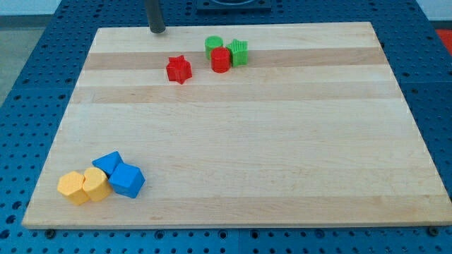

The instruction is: Push red star slightly down

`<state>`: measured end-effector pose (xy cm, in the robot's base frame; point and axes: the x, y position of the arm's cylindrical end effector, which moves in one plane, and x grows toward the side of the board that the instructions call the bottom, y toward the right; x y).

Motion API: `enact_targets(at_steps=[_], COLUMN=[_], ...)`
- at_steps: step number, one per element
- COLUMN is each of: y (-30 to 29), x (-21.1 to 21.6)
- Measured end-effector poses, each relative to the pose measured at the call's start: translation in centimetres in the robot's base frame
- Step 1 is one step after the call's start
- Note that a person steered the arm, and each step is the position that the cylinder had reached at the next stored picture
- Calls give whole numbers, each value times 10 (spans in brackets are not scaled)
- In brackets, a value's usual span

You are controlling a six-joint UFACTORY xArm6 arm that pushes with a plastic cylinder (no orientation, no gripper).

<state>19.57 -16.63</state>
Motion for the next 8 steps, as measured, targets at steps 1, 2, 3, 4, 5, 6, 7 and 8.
enact_targets(at_steps=[1, 2, 3, 4, 5, 6, 7, 8], y=[5, 5, 31, 46, 58, 57, 57, 57], x=[66, 77, 76, 75, 112, 125, 151, 181])
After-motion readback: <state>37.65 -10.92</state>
